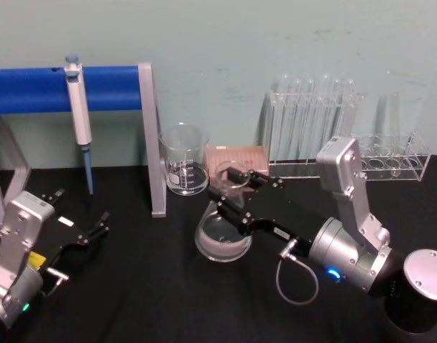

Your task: Grasp the erlenmeyer flask with one hand, shake it three times, then place it back.

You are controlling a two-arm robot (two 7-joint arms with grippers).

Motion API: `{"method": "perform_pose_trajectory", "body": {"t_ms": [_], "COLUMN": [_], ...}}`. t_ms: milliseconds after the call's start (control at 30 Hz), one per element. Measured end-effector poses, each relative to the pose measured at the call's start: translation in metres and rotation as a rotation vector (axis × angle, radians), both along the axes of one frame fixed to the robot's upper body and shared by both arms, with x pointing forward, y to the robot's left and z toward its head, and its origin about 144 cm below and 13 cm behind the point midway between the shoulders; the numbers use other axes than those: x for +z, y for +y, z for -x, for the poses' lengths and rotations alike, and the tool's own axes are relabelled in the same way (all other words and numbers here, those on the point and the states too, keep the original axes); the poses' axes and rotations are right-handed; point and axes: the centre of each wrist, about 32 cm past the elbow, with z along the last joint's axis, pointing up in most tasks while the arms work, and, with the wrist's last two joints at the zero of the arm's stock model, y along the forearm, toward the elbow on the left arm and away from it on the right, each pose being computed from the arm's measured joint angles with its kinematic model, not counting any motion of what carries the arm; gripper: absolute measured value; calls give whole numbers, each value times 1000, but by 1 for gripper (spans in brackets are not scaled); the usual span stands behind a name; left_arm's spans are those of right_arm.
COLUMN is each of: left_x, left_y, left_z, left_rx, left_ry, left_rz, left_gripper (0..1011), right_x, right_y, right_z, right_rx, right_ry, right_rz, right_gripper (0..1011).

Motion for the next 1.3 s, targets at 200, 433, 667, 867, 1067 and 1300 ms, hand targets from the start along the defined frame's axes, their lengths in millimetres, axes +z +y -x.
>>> {"method": "perform_pose_trajectory", "body": {"t_ms": [200,433,667,867,1067,1300], "left_x": [0,0,0,0,0,0], "left_y": [0,0,0,0,0,0], "left_z": [0,0,0,0,0,0], "left_rx": [0,0,0,0,0,0], "left_ry": [0,0,0,0,0,0], "left_rz": [0,0,0,0,0,0], "left_gripper": [1001,1001,1001,1001,1001,1001], "right_x": [-1,-1,-1,-1,-3,-4], "right_y": [3,3,2,0,-4,-12], "right_z": [-2,-4,-6,-7,-6,-3], "right_rx": [53,67,43,-20,-129,-303], "right_ry": [3,4,3,-2,-10,-18], "right_rz": [-1,-1,-8,-19,-32,-37], "right_gripper": [450,450,451,451,451,450]}}
